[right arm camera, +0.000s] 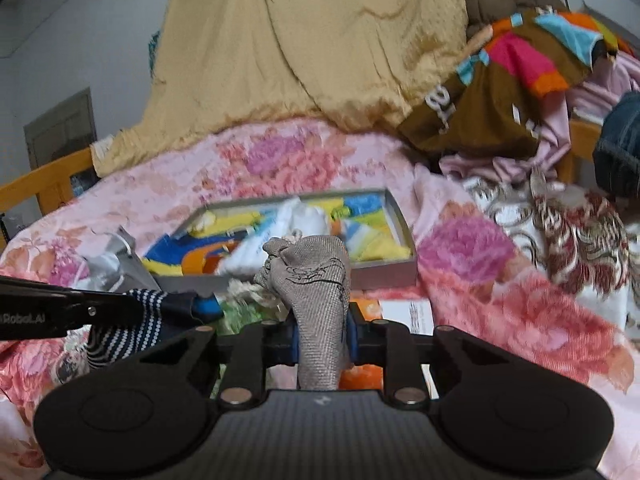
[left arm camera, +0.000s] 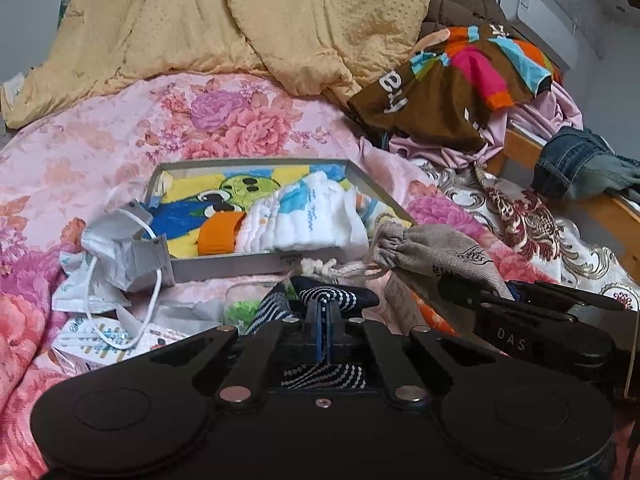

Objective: Organize soft objects
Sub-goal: 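Carry the striped hat with the left tool while the right carries the grey pouch to the tray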

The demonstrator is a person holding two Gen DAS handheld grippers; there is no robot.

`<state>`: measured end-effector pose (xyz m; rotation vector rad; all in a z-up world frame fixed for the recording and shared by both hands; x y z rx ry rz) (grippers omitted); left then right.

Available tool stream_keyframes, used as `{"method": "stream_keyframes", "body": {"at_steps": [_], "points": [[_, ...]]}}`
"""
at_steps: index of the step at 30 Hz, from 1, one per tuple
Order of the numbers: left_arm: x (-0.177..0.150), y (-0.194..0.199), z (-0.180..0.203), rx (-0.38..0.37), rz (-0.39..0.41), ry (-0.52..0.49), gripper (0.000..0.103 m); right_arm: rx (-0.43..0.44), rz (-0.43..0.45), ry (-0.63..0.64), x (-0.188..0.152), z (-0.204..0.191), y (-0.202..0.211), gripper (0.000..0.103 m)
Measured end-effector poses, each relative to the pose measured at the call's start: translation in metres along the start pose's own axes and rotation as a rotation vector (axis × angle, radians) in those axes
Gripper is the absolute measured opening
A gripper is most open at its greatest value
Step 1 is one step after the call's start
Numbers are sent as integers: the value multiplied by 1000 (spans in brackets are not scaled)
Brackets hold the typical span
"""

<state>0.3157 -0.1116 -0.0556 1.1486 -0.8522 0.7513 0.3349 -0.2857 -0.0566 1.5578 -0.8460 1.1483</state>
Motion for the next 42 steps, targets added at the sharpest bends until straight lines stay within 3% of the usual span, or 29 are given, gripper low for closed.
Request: {"method": "stream_keyframes", "body": {"at_steps": [10, 16, 21, 26, 34, 42], "points": [[58, 9, -5, 21, 140, -44, 0, 2, 141, 25, 27, -7, 4, 24], [92, 5, -12, 37, 211, -29, 0, 6, 143, 12, 29, -3, -15, 24], [115, -17, -18, 46, 256, 19, 0, 12, 164, -47, 41, 3, -36, 24], [142, -50, -22, 80, 294, 48, 0, -38, 203, -33, 64, 11, -79, 24], [161, -115, -19, 83, 308, 36, 0, -46, 200, -82, 74, 25, -129, 24], [147, -162, -29, 97, 251, 64, 1, -39, 118, -197, 67, 33, -172, 24]]}}
Point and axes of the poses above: each gripper's, at about its wrist camera, not at the fingertips, and y roughly against the way its jaws point, z to its right, x to its top, the point moved 9 cm from there along -y, roughly the way its jaws point, and after that the axes turned 6 degrees about z, right-handed, at the moved point
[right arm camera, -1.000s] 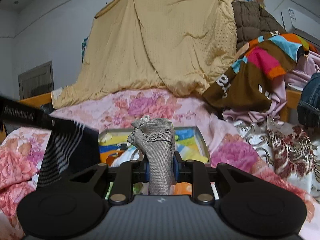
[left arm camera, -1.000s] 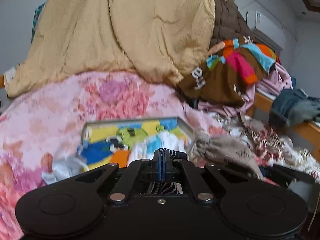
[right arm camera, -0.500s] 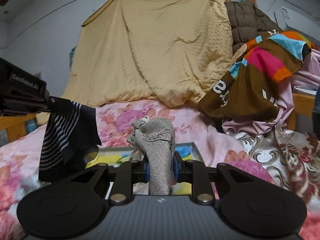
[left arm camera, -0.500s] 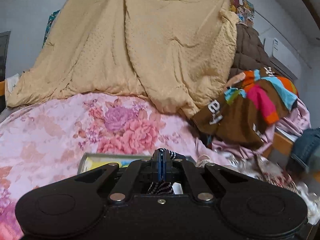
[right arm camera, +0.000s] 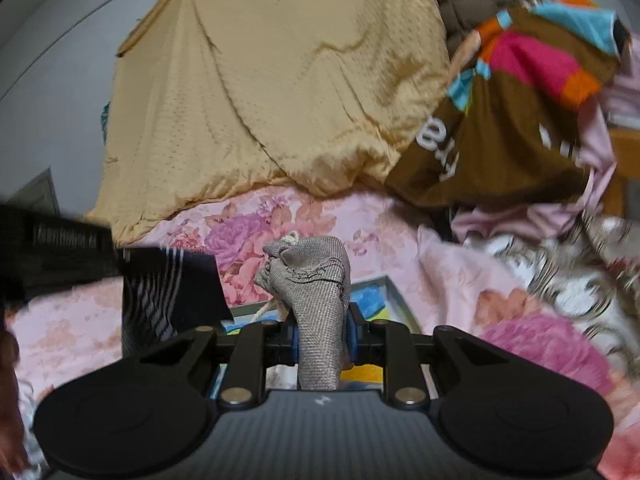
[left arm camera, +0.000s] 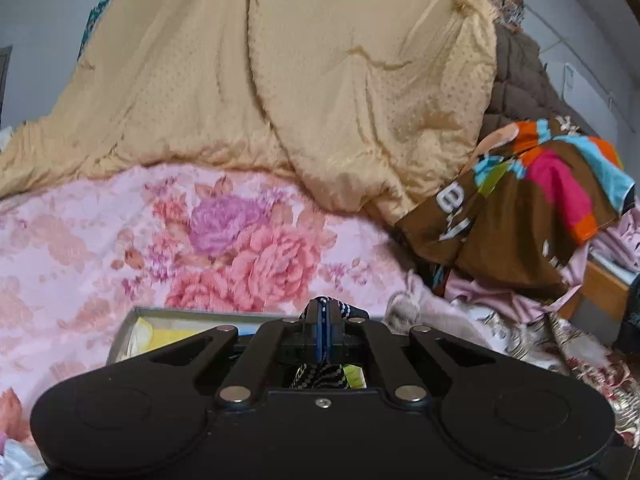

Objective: Organize soft objects
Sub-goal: 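Carry the striped hat with the left tool while the right carries the grey pouch to the tray, then open the left tool over the tray while the right releases the grey pouch into it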

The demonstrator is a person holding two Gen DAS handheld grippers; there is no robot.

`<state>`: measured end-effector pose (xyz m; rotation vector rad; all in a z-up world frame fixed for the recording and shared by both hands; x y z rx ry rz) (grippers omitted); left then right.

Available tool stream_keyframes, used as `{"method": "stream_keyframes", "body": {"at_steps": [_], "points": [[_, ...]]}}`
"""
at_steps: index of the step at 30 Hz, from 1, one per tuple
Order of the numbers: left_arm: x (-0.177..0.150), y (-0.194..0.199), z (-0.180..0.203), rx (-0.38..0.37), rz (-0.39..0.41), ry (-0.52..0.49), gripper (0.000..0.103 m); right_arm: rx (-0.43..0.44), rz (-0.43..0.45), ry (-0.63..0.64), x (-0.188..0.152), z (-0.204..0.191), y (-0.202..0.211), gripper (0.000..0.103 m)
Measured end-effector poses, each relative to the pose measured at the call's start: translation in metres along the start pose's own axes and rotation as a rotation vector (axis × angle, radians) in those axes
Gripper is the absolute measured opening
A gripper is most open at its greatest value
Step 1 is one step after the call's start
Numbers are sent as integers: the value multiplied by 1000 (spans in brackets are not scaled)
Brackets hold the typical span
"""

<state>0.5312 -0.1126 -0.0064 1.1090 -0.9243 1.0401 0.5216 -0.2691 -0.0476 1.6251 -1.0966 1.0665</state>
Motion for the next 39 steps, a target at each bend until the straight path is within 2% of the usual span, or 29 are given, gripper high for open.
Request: {"method": "stream_keyframes", "body": {"at_steps": [6, 13, 20, 27, 36, 39], "points": [[-24, -20, -24, 44, -65, 15, 1, 2, -116, -52, -19, 3, -26, 24], [-47, -28, -42, 98, -106, 40, 2, 8, -148, -105, -21, 11, -34, 24], [-60, -32, -39, 102, -153, 38, 6, 7, -179, -112, -26, 13, -39, 25], [-68, -34, -33, 95, -204, 31, 9, -1, -201, -116, -30, 15, -39, 31], [-74, -29, -36, 95, -266, 86, 19, -21, -225, -116, -31, 20, -35, 39], [-73, -24, -38, 103, -270, 87, 34, -24, -228, -115, -29, 20, -31, 42]]}}
Point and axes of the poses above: each gripper's, at about its wrist camera, not at the fingertips, and y roughly against the way its jaws point, z to its right, x to its top, the point moved 9 cm from there along -y, roughly the way its jaws point, and after that the axes turned 6 degrees about z, right-handed, at the moved point
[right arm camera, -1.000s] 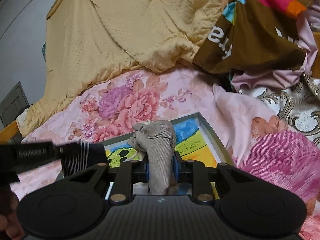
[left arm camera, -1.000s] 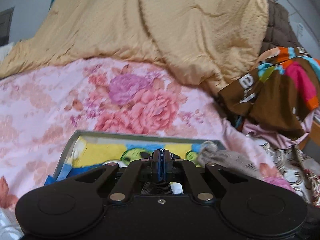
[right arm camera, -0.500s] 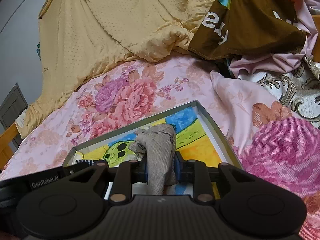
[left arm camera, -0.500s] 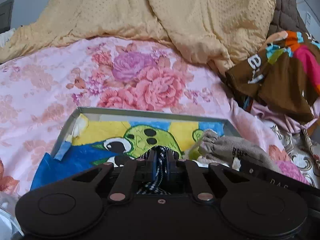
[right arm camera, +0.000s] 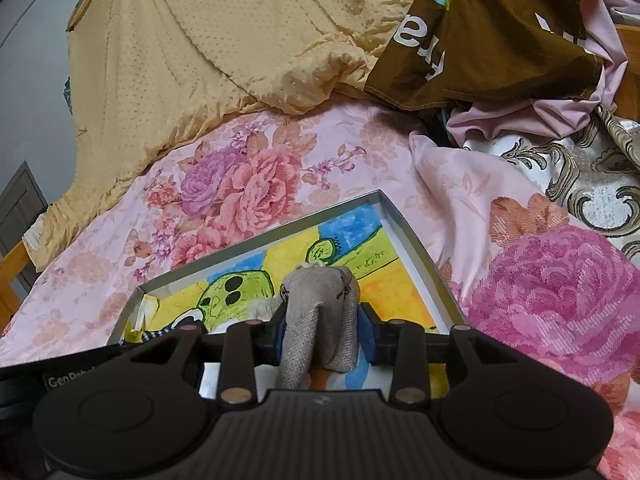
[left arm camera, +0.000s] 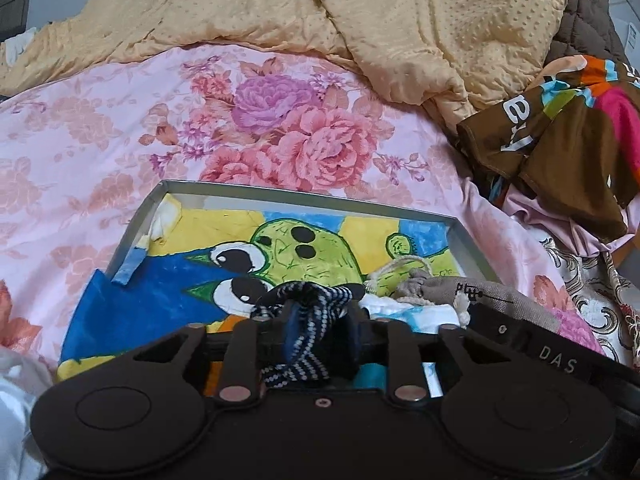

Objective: Organize soft objects
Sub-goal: 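Open the left tool over the tray while the right releases the grey pouch into it, then withdraw both open tools from the tray back over the pile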

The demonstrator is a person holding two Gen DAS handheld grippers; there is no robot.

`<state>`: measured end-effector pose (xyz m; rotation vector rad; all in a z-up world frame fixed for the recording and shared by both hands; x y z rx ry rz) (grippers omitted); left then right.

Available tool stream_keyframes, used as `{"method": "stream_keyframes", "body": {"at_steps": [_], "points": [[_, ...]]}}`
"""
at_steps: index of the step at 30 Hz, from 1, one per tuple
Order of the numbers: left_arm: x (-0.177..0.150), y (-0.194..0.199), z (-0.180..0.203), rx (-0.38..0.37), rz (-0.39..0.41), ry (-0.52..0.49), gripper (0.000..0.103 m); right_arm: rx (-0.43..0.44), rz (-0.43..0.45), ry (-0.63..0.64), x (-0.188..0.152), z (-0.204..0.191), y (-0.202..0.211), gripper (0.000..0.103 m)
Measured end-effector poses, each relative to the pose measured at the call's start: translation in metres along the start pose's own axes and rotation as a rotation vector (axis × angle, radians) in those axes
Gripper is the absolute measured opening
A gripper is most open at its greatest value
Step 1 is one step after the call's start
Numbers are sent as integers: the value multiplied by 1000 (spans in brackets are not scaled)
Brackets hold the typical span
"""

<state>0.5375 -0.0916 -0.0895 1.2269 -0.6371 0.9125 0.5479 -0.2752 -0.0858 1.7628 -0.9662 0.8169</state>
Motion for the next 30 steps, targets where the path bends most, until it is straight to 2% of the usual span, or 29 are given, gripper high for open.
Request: {"method": "stream_keyframes", "body": {"at_steps": [3, 8, 15, 20, 22, 26, 30], "points": [[-1, 4, 0, 2, 0, -4, 41, 0, 0, 0, 1, 1, 7, 50], [-1, 19, 1, 6, 8, -9, 53, -8, -4, 4, 2, 4, 21, 56], [-3, 44, 2, -6, 21, 6, 57, -17, 27, 46, 6, -1, 51, 69], [-3, 66, -2, 2, 43, 20, 70, -13, 66, 80, 10, -6, 75, 79], [-4, 74, -5, 9, 43, 20, 72, -6, 75, 84, 9, -7, 83, 85], [-7, 93, -11, 25, 56, 19, 81, -5, 71, 97, 3, -8, 95, 89], [-10, 111, -16, 21, 63, 22, 83, -7, 81, 128, -3, -12, 110, 93]]}}
Point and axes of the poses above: each gripper's, at about its wrist camera, not at the fingertips, and y roughly against the way its jaws point, z to its right, x to its top, the point moved 9 cm from there along -y, roughly the way its jaws point, and after that the axes turned 6 degrees about z, right-handed, at the moved point
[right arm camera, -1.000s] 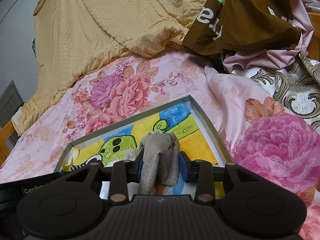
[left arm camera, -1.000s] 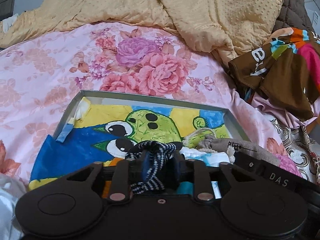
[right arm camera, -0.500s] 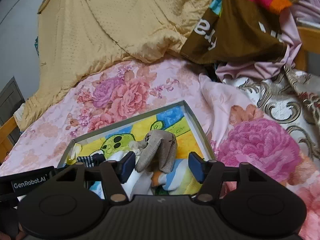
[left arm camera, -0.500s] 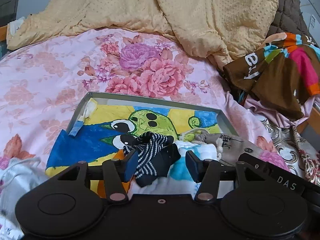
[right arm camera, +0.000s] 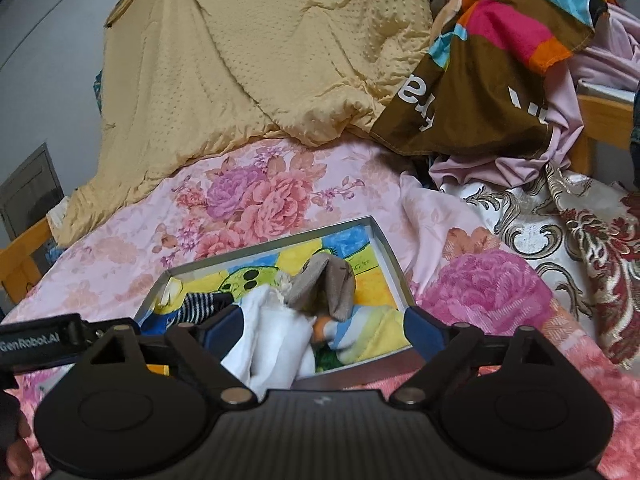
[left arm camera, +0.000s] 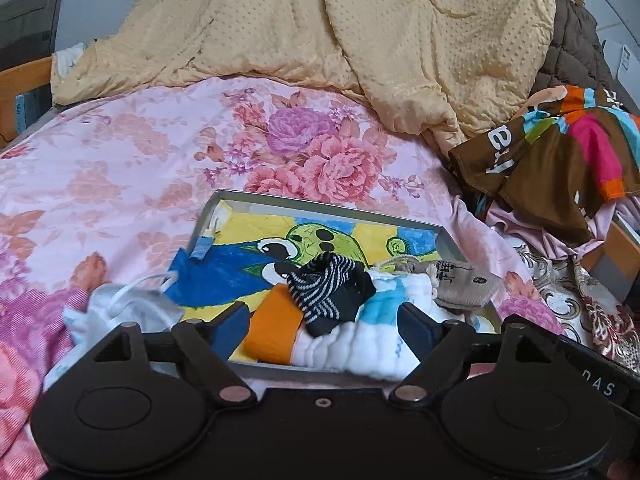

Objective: Organize soft objects
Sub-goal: 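Withdraw both open tools from the tray back over the pile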

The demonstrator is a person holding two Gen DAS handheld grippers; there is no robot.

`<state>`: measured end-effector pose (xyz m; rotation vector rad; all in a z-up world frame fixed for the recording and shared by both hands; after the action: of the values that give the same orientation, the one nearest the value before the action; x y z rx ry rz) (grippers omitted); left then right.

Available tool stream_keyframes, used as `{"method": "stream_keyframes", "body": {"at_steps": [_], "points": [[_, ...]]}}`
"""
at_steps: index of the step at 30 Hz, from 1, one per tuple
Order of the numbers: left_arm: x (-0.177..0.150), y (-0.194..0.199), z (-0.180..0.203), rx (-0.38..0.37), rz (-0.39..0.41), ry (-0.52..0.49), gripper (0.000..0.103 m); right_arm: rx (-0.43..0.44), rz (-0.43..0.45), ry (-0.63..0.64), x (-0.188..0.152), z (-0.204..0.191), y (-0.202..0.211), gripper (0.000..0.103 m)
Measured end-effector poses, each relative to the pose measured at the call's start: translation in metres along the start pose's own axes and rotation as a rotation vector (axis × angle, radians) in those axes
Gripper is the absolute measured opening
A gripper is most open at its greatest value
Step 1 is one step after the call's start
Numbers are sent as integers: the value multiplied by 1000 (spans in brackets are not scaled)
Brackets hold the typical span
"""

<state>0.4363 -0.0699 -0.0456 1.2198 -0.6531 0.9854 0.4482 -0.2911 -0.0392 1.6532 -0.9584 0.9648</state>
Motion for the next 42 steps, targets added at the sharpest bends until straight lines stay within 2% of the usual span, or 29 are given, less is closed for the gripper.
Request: {"method": "stream_keyframes", "body": {"at_steps": [8, 13, 19, 22, 30, 38, 42], "points": [[-13, 41, -8, -10, 10, 11, 90, 16, 80, 97, -3, -22, 49, 99], [-21, 66, -16, -7, 28, -1, 97, 43, 107, 111, -11, -34, 73, 101], [-35, 93, -28, -6, 34, -17, 99, 52, 112, 145, -26, -42, 99, 102], [-41, 109, -33, -11, 46, -33, 101, 29, 113, 151, -31, -44, 110, 102], [-60, 145, -41, -57, 54, -93, 102, 1, 119, 153, -46, -50, 142, 103], [-85, 171, -60, -82, 36, -137, 102, -11, 133, 194, -58, -64, 169, 103], [-102, 181, -74, -82, 9, -139, 102, -15, 105, 232, -72, -72, 177, 103]]}}
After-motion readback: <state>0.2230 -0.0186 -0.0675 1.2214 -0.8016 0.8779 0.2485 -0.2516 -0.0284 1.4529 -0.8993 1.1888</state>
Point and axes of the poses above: each gripper's, at about its wrist camera, not at the fingertips, and y roughly against the way its jaws point, z to its right, x to its top, the point moved 9 cm from there along -y, roughly the way its jaws point, and after that the axes turned 6 degrees about z, right-handed, at the moved point
